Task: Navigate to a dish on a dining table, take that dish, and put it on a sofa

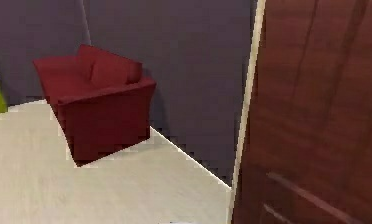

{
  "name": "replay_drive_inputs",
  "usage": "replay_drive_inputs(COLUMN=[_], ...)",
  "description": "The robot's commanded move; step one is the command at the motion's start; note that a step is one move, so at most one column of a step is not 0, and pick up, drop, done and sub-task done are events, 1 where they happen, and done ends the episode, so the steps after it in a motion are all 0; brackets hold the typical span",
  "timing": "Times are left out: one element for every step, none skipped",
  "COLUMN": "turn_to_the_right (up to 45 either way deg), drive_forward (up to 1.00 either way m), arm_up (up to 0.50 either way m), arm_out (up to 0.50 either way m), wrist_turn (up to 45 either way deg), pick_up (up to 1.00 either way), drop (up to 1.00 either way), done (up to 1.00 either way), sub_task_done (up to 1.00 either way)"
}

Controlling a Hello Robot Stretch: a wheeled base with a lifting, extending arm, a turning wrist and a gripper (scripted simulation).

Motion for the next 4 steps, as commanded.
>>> replay_drive_inputs(turn_to_the_right=[0.0, -36.0, 0.0, -21.0], drive_forward=[0.30, 0.00, 0.45, 0.00], arm_up=[0.00, 0.00, 0.00, 0.00], arm_out=[0.00, 0.00, 0.00, 0.00], wrist_turn=[0.0, 0.0, 0.0, 0.0], pick_up=[0.00, 0.00, 0.00, 0.00], drop=[0.00, 0.00, 0.00, 0.00], done=[0.00, 0.00, 0.00, 0.00], sub_task_done=[0.00, 0.00, 0.00, 0.00])
